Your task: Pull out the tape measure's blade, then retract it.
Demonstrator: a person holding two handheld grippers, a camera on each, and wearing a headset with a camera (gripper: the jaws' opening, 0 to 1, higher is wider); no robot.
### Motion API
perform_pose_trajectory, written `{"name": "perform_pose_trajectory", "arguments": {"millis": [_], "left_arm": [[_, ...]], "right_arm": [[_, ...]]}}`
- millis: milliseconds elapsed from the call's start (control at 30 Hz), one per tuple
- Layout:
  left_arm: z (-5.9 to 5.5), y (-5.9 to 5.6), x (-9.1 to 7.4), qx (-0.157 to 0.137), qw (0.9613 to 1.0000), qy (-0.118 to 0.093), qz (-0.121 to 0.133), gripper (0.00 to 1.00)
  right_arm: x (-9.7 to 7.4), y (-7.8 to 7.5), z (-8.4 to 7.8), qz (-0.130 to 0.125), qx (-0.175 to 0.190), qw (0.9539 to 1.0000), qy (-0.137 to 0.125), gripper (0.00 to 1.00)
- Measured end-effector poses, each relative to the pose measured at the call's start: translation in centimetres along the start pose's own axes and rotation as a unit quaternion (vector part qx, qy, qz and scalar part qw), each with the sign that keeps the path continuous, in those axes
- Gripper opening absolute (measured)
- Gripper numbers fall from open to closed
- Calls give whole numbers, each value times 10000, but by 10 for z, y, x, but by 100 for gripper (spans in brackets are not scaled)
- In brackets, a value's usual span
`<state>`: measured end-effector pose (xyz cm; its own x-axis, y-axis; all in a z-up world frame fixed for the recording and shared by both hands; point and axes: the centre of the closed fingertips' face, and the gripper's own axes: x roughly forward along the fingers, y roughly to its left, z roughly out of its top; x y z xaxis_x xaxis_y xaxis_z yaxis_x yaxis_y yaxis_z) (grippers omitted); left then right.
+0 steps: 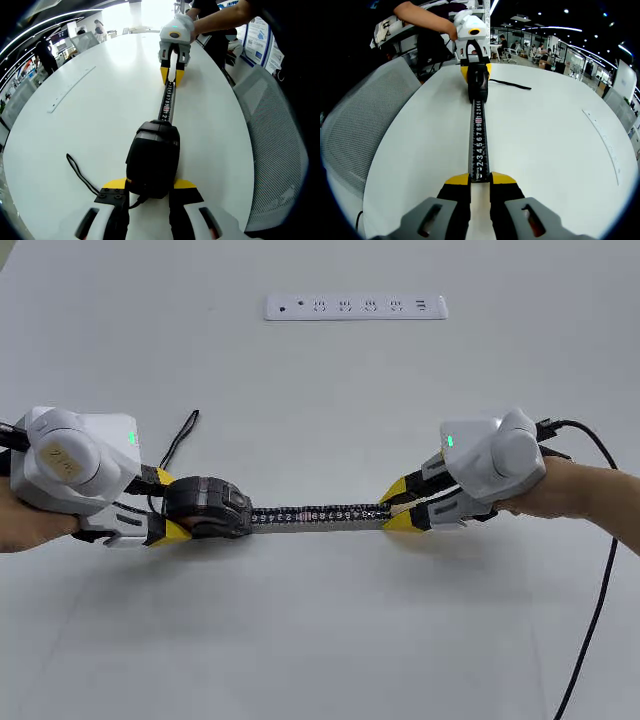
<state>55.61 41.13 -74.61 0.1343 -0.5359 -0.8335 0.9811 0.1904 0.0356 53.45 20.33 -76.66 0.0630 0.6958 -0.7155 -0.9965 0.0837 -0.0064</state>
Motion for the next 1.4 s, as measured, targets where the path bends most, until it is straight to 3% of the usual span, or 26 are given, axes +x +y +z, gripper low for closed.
{"name": "perform_pose_trajectory", "arguments": {"millis": [1400], "left_arm": [[0, 1, 0, 25, 10000, 4, -21, 27]], "right_arm": [[-43, -4, -44, -169, 148, 9991, 368, 12]]}}
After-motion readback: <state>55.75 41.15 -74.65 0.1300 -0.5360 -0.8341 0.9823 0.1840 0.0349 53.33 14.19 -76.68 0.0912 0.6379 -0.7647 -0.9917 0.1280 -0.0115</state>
